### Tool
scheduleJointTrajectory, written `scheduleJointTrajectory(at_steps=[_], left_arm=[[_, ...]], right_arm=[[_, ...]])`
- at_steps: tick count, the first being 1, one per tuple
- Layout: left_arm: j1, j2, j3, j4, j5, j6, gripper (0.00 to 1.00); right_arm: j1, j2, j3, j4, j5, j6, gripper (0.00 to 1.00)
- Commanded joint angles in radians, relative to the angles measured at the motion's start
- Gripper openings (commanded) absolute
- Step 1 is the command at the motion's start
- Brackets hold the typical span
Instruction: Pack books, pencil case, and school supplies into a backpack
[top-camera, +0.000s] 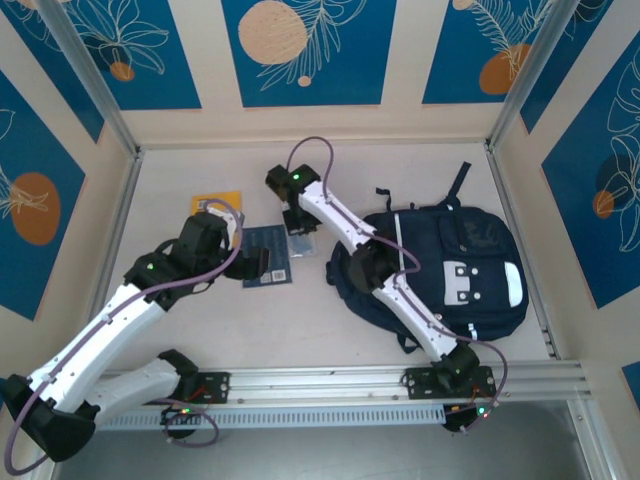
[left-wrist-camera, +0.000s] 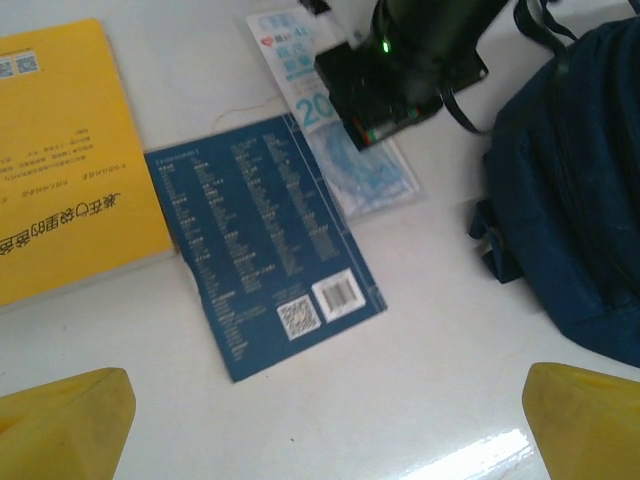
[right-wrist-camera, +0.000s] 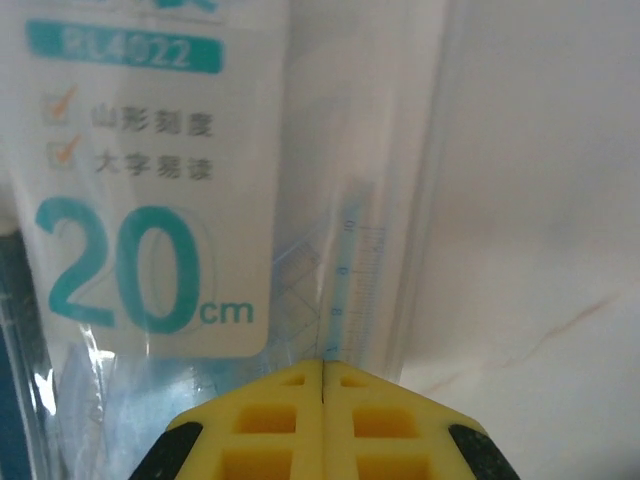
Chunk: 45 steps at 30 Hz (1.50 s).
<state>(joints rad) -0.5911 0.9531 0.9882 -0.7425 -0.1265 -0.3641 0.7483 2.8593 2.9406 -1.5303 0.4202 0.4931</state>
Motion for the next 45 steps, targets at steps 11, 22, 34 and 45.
scheduleJointTrajectory(at_steps=[11, 22, 34, 45], left_arm=[[0.082, -0.003, -0.007, -0.024, -0.024, -0.028, 1.0], [0.094, -0.011, -0.008, -0.017, 0.003, -0.037, 1.0], [0.081, 0.087, -0.207, 0.195, 0.398, -0.299, 0.99], [-0.074, 0.342, -0.382, 0.48, 0.432, -0.368, 0.86]], right_arm=[[0.176, -0.161, -0.373, -0.026, -0.002, -0.034, 0.0], [0.233, -0.713, -1.393, 0.549, -0.335, 0.009, 0.0], [0.199, -1.263, -1.901, 1.041, -0.46, 0.161, 0.02], [0.131, -1.234, -2.019, 1.168, -0.482, 0.279, 0.02]])
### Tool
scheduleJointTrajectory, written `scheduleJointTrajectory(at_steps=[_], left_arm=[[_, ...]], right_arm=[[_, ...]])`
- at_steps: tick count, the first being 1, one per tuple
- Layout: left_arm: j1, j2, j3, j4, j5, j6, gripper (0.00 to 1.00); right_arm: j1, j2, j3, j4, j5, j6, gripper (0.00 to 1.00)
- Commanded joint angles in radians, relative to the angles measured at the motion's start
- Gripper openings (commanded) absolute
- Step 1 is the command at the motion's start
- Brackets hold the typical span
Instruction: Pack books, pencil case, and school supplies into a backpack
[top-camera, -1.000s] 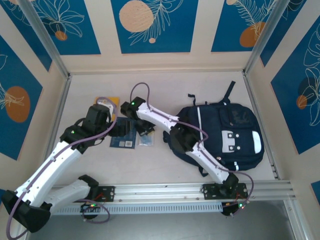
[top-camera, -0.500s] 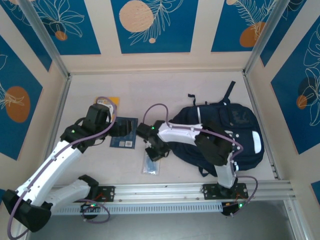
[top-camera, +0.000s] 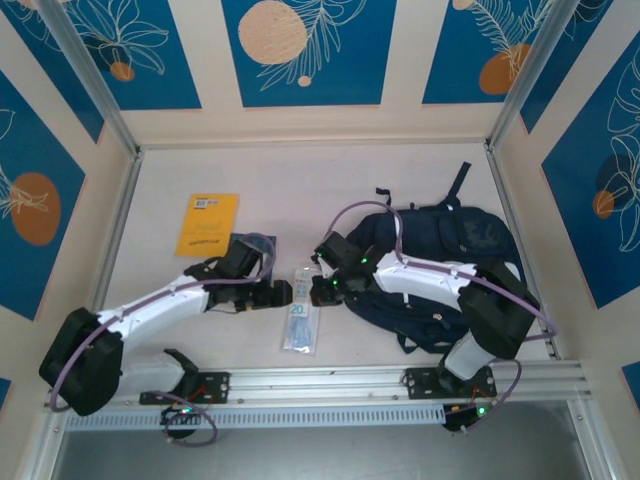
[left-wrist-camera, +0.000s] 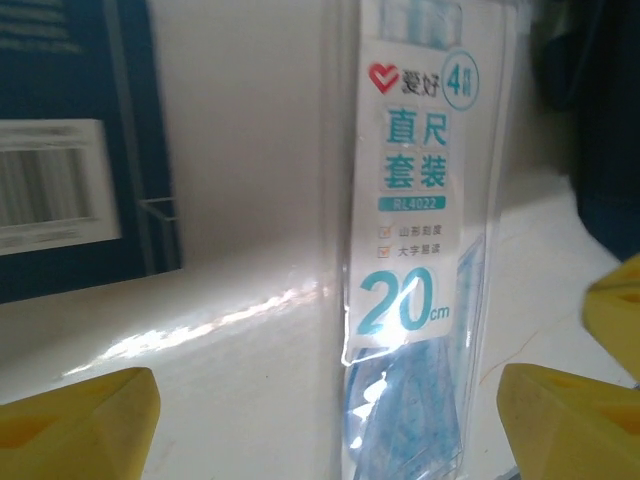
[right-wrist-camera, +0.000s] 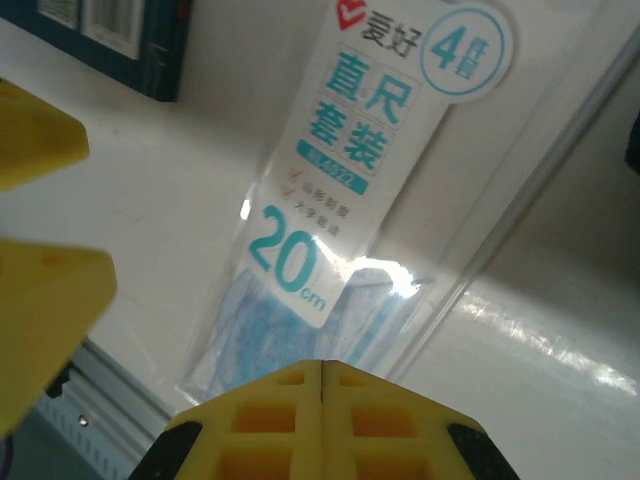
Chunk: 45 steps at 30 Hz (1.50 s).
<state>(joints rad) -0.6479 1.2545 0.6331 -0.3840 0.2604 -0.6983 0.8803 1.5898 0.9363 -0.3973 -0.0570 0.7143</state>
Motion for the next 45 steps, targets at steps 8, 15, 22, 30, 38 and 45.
scheduleJointTrajectory(at_steps=[8, 15, 22, 30, 38, 45], left_arm=[[-0.033, 0.174, -0.036, 0.225, 0.093, -0.001, 0.81], [-0.032, 0.214, -0.032, 0.299, 0.176, 0.02, 0.75], [-0.032, 0.208, -0.04, 0.364, 0.265, 0.017, 0.69], [-0.034, 0.196, -0.047, 0.365, 0.271, 0.017, 0.64], [-0.035, 0.231, -0.064, 0.459, 0.331, -0.031, 0.58], [-0.034, 0.153, -0.049, 0.416, 0.316, -0.036, 0.27]], right_arm=[[0.0, 0.119, -0.025, 0.044, 0.068, 0.093, 0.0], [-0.007, 0.142, -0.107, 0.129, 0.052, 0.118, 0.0], [-0.007, 0.167, -0.136, 0.165, 0.04, 0.127, 0.0], [-0.007, 0.165, -0.149, 0.178, 0.036, 0.132, 0.0], [-0.009, 0.175, -0.151, 0.184, 0.031, 0.13, 0.0], [-0.019, 0.121, -0.159, 0.172, 0.04, 0.128, 0.0]])
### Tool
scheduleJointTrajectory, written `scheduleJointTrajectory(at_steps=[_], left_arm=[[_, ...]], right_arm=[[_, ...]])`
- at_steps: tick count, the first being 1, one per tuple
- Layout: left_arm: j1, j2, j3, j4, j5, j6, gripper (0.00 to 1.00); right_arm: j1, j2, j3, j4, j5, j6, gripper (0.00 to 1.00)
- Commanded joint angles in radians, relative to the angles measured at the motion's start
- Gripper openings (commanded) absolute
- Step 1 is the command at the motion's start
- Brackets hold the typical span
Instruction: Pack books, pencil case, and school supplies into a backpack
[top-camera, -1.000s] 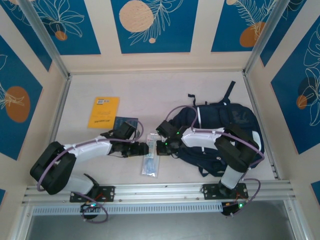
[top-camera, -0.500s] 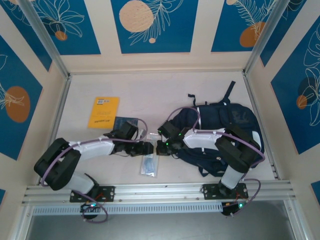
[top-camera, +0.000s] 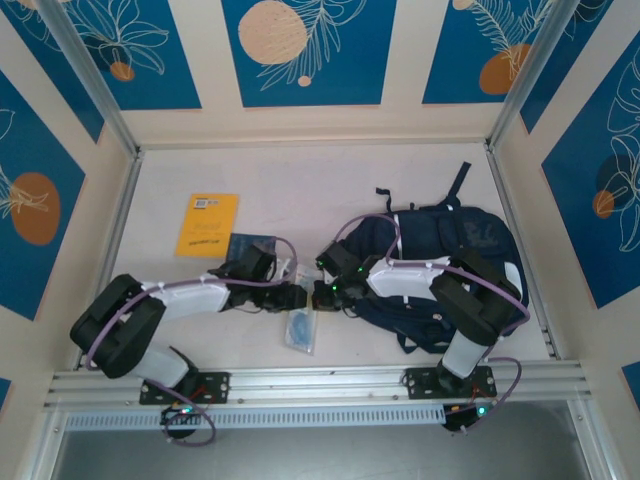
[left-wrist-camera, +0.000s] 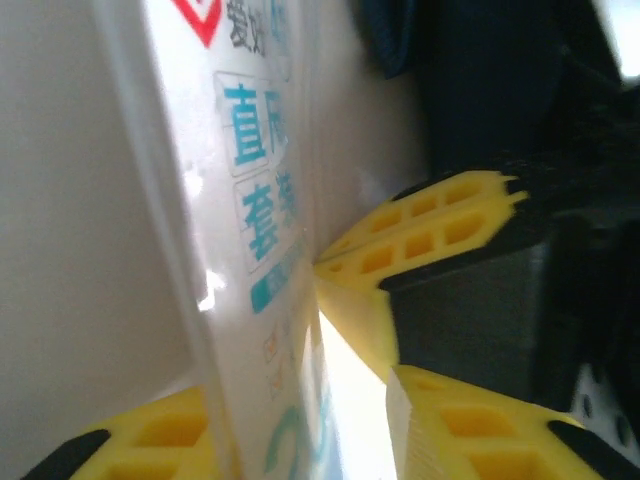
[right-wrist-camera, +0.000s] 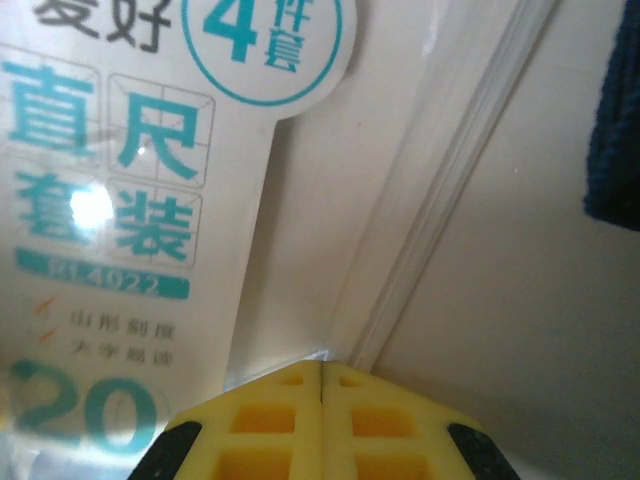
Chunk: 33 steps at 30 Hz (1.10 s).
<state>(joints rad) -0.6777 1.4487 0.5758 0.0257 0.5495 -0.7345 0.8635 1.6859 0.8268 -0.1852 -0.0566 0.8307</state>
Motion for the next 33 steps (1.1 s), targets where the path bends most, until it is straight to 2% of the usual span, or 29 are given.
scheduleJointTrajectory(at_steps=[1, 4, 7, 10, 12, 15, 16, 18, 22, 26, 33], left_arm=[[-0.004, -0.048, 0.014, -0.011, 0.021, 0.007, 0.21], [-0.004, -0.074, 0.025, -0.049, 0.009, 0.019, 0.08], [-0.005, -0.131, 0.055, -0.118, -0.002, 0.049, 0.0], [-0.004, -0.22, 0.101, -0.212, -0.027, 0.091, 0.0], [-0.004, -0.278, 0.139, -0.26, -0.033, 0.122, 0.0], [-0.005, -0.35, 0.192, -0.303, -0.016, 0.15, 0.0], [-0.004, -0.369, 0.207, -0.305, -0.006, 0.151, 0.0], [-0.005, -0.392, 0.229, -0.287, 0.029, 0.14, 0.0], [-0.005, -0.381, 0.248, -0.165, 0.174, 0.073, 0.0], [-0.006, -0.36, 0.257, -0.049, 0.29, -0.008, 0.0], [-0.006, -0.408, 0.252, 0.037, 0.321, -0.066, 0.0]], right_arm=[[-0.006, 0.004, -0.055, -0.043, 0.041, 0.011, 0.0], [-0.021, -0.073, -0.067, -0.064, 0.047, 0.011, 0.0], [-0.035, -0.179, -0.071, -0.108, 0.056, -0.002, 0.02], [-0.074, -0.322, -0.079, -0.167, 0.06, -0.028, 0.1], [-0.118, -0.433, -0.088, -0.187, 0.021, -0.052, 0.21], [-0.234, -0.605, -0.126, -0.148, -0.15, -0.062, 0.39], [-0.285, -0.651, -0.141, -0.115, -0.234, -0.049, 0.49], [-0.363, -0.712, -0.158, -0.041, -0.404, -0.02, 0.58], [-0.408, -0.765, -0.152, 0.074, -0.587, 0.035, 0.76], [-0.414, -0.76, -0.167, 0.184, -0.659, 0.113, 0.79], [-0.413, -0.756, -0.234, 0.332, -0.681, 0.203, 0.78]])
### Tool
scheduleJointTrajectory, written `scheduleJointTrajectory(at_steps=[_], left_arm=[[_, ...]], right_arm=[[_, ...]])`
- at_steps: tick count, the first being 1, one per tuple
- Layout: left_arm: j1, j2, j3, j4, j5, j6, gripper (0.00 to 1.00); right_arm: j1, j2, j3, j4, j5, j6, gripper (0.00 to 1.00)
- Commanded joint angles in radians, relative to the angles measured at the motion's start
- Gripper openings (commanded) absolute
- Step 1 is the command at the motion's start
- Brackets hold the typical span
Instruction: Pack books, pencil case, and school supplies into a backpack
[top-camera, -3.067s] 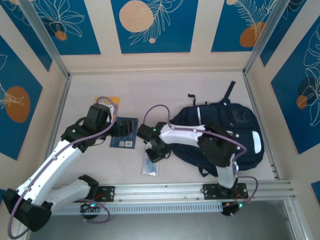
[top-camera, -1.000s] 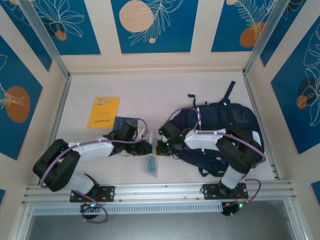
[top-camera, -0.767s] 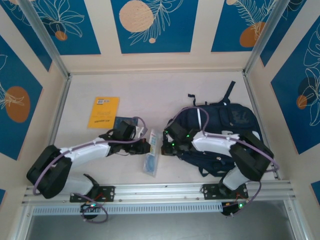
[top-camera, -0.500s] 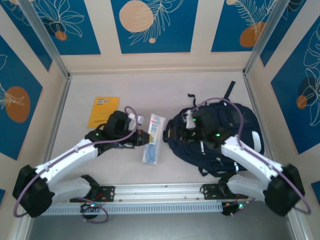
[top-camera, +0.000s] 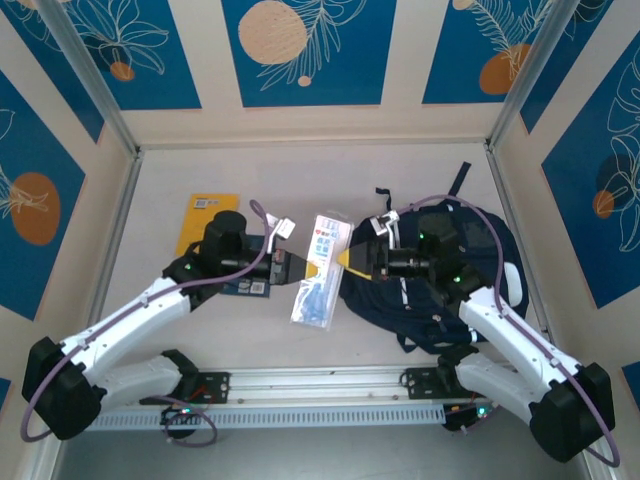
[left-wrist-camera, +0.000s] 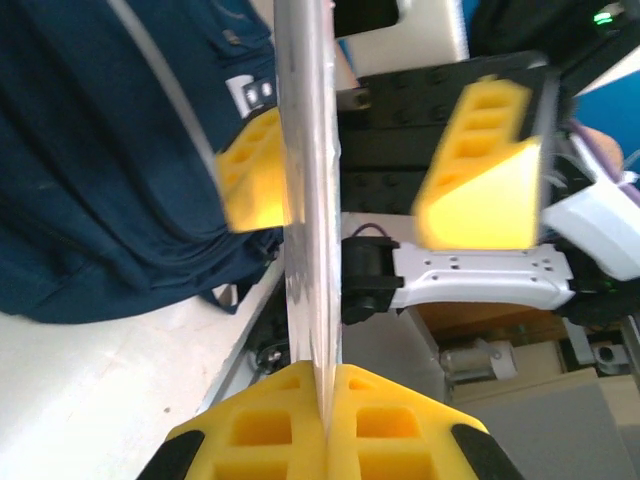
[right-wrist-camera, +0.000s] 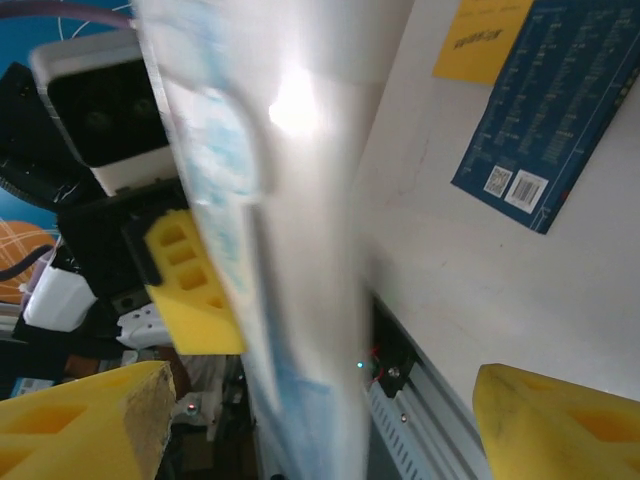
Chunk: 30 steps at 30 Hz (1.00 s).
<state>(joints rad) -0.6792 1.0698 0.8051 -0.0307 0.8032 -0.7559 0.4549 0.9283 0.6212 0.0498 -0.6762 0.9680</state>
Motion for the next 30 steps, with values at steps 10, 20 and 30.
scheduleJointTrajectory(at_steps=[10, 20, 30], left_arm=[[-0.033, 0.019, -0.017, 0.181, 0.09, -0.099, 0.0], [-0.036, 0.03, 0.009, 0.072, 0.022, -0.048, 0.46], [-0.031, -0.032, -0.053, 0.171, -0.192, -0.31, 0.81]], right_arm=[[0.069, 0.01, -0.047, 0.302, -0.074, 0.127, 0.41], [0.047, -0.062, -0.071, 0.261, 0.005, 0.138, 0.0], [0.01, -0.319, -0.222, 0.285, 0.534, 0.384, 0.0]])
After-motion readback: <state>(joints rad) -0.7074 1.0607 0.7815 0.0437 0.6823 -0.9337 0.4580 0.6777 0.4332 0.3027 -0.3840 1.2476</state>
